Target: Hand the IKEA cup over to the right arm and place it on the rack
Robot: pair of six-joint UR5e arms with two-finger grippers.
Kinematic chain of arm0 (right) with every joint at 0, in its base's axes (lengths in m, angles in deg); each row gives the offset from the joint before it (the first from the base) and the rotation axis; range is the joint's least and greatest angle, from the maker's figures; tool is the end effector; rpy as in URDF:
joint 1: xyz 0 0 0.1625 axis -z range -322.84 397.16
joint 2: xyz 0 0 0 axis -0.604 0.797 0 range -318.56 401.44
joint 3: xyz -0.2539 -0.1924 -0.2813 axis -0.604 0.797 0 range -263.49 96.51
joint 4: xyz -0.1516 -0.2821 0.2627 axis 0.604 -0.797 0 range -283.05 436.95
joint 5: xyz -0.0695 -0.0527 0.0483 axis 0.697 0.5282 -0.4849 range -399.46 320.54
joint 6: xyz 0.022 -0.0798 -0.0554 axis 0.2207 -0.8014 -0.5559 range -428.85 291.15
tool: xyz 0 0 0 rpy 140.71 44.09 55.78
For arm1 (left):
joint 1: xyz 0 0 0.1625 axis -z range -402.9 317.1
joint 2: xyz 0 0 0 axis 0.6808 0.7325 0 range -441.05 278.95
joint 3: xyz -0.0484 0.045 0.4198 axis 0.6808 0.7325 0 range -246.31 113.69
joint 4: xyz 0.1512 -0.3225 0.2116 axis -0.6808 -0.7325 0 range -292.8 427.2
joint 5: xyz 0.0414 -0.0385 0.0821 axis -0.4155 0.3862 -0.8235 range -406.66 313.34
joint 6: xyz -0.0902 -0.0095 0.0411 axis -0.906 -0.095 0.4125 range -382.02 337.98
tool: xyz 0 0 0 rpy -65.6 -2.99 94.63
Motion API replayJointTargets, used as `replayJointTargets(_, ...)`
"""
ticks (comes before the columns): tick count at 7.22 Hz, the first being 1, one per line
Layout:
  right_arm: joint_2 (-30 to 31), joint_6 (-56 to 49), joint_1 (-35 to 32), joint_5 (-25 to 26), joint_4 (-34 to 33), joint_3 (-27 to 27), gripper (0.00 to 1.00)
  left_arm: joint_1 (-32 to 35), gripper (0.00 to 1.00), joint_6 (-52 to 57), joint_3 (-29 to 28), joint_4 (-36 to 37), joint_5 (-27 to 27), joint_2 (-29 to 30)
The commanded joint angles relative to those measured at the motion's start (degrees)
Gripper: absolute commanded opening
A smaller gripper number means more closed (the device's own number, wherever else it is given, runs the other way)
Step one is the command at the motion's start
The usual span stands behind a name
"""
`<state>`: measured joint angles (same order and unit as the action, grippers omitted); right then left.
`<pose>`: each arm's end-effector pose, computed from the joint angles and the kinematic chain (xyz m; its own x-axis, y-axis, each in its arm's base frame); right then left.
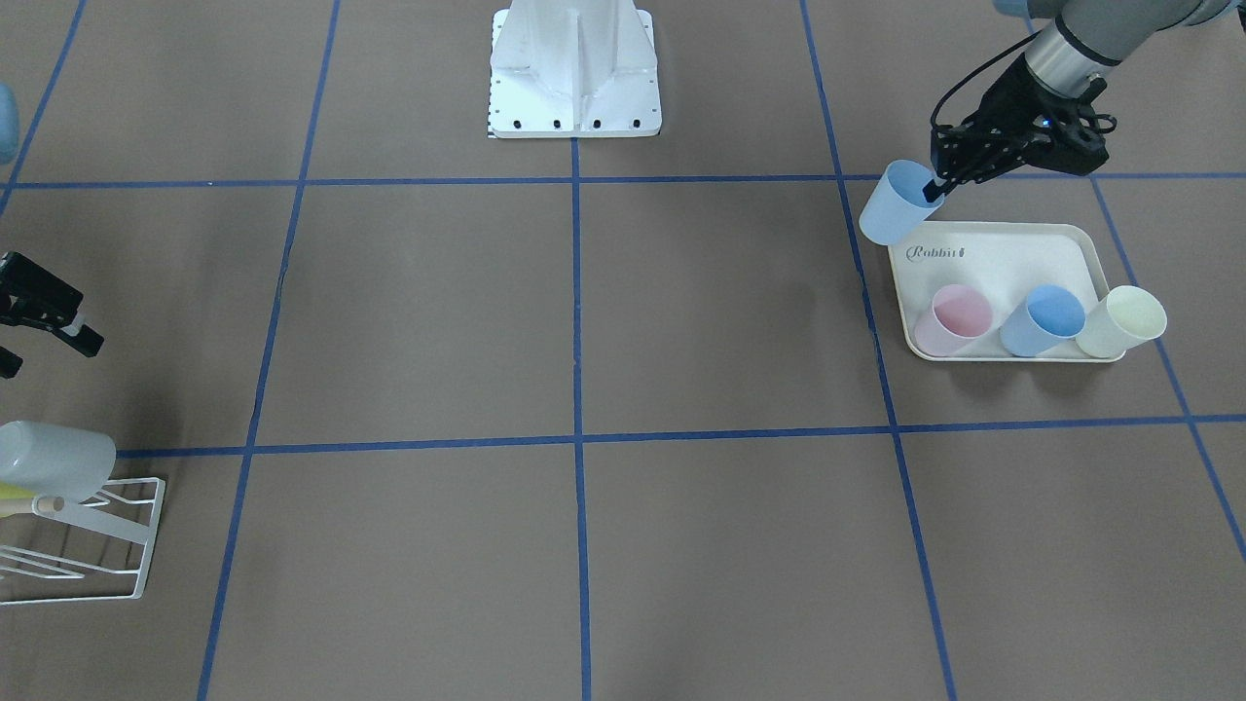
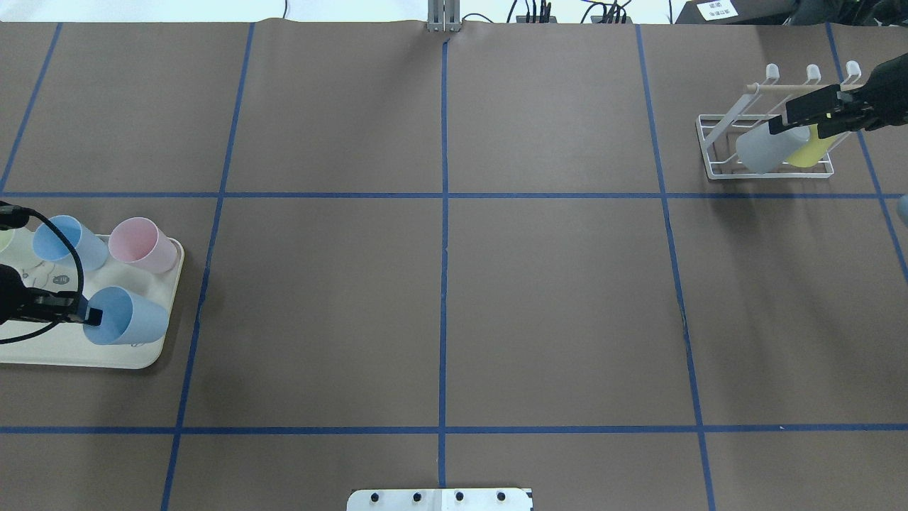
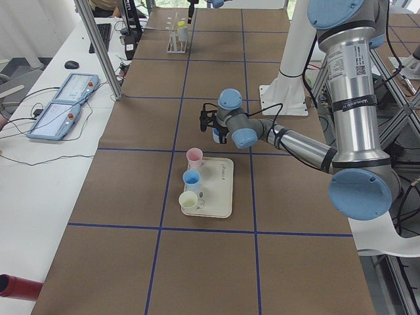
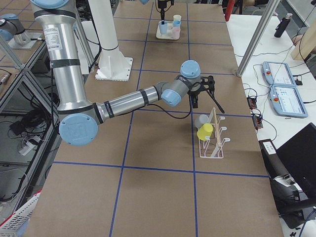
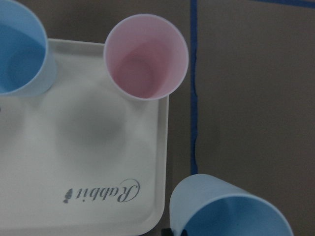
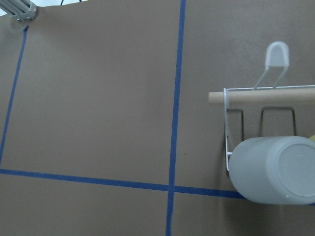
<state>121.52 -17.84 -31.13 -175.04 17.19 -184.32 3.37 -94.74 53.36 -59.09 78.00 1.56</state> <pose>-0.1483 -0.5404 0.4086 0.4611 -0.0326 0.8867 -0.1992 0.9700 0.1393 0.2420 -0.3640 0.3929 0.4211 -0.0868 -0.9028 0.1403 0.9897 -0.0296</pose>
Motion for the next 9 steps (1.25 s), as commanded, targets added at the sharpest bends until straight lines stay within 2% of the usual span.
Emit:
replayJointTargets(1, -0.8, 10.04, 3.75, -0.03, 0.34, -4.27, 0.99, -3.1, 0.0, -20.62, -0.13, -0.09, -0.02, 13.75)
replayJointTargets(2, -0.8, 14.86, 5.86, -0.03, 1.99, -6.64, 0.99, -5.21, 0.0, -27.49, -0.57, -0.18, -0.37, 19.55)
replayJointTargets(3, -0.8, 21.87, 7.62, -0.3, 8.28, -7.45, 0.99, -6.1, 0.0, -30.87, -1.79, -0.62, -0.46, 24.39)
replayJointTargets(4, -0.8, 31.78, 10.08, -0.3, 19.39, -7.19, 0.99, -7.33, 0.0, -36.04, -2.76, -3.23, -0.46, 27.75)
replayJointTargets(5, -0.72, 41.27, 12.19, -0.21, 30.81, -6.67, 0.99, -9.43, 0.0, -42.44, -5.47, -12.31, -0.55, 28.74)
replayJointTargets(6, -0.8, 47.2, 13.43, -0.12, 39.19, -6.58, 0.99, -9.88, 0.0, -49.9, -10.02, -25.54, -1.77, 29.01)
replayJointTargets(7, -0.98, 49.87, 15.27, 0.31, 45.19, -6.75, 0.99, -11.98, 0.0, -57.89, -14.5, -38.29, -7.0, 30.06)
replayJointTargets(8, -2.63, 50.68, 15.98, 0.66, 49.26, -6.66, 0.99, -15.22, 0.0, -63.45, -17.85, -46.77, -13.23, 32.42)
replayJointTargets(9, -5.17, 52.16, 17.38, 2.06, 51.65, -6.66, 0.99, -17.6, 0.0, -67.34, -18.76, -50.94, -16.6, 34.18)
